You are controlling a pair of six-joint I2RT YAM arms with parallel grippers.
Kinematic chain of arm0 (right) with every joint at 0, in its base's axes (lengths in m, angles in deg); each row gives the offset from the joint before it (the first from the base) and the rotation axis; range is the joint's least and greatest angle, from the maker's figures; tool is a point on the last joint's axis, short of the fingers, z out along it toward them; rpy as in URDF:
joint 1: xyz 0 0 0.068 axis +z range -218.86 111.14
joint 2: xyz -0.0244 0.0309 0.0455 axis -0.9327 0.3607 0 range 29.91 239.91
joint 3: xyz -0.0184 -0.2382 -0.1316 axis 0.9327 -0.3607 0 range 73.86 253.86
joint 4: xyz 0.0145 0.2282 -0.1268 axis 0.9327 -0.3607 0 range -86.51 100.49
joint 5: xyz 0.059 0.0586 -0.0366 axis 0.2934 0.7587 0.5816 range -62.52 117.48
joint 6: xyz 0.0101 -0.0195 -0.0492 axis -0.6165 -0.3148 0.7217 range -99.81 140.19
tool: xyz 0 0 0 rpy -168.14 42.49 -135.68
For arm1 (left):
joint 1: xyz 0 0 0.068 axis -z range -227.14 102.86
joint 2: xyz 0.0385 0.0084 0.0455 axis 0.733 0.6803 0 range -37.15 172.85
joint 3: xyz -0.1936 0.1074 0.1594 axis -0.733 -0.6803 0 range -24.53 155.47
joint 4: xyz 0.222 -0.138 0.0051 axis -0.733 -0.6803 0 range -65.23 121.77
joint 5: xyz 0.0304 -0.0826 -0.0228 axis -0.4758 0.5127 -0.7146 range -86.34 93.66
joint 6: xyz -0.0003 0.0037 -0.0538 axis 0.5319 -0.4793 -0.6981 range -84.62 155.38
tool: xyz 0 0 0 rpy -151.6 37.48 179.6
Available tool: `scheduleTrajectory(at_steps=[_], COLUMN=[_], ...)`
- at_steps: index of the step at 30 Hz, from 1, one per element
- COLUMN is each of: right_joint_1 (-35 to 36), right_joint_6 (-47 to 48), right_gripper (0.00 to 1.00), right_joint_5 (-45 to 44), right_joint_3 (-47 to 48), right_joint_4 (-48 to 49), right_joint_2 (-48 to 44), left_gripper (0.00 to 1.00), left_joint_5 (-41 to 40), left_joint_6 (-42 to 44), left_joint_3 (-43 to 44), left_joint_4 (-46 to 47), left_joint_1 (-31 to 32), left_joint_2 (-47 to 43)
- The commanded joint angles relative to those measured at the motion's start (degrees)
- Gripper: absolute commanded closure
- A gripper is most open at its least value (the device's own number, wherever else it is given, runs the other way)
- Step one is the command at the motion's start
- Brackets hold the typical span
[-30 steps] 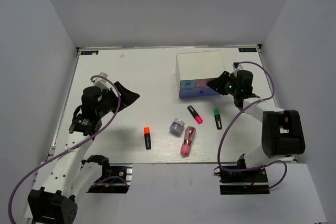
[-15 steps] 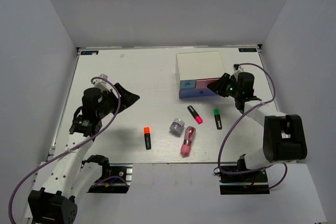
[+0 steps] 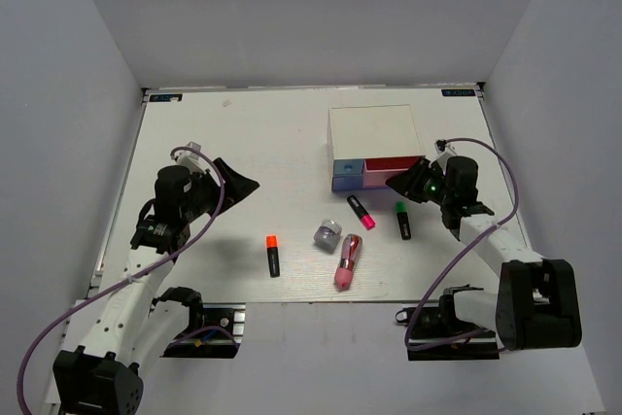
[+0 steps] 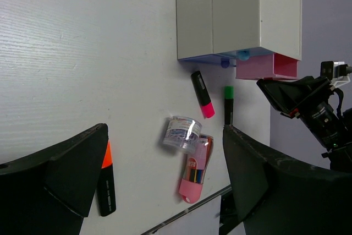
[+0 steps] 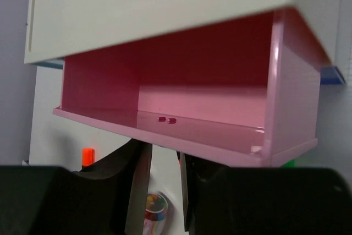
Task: Sort the stationery into containers
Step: Open the drawer in the storage box.
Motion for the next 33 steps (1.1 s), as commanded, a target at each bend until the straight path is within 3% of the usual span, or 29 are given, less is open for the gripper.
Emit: scheduleTrajectory(at_steps=[1,21,33], right_joint_1=[0.4,0.2,0.1], right_joint_6=[0.7,-3.4,-4.6], right_gripper=[0.86,0.84,0.84], right_joint_5=[1.9,3.8,1.5], right_joint_3=[-2.1,-6.0,1.3], right_joint_4=[-0.8,-7.2,0.8], right_joint_2=[-2.4,-8.1,1.4], left_gripper=[0.06,0.06,0.07], left_joint_5=[0.5,1.2,1.7], left_joint_6=[-0.9,-0.9,-0.9], left_joint_3=[-0.8,-1.4,-1.4], left_joint_4=[0.2,-2.0,-0.9], left_joint_1=[0.2,0.2,0.2], left_joint_2=[-0.4,-0.9,-0.4])
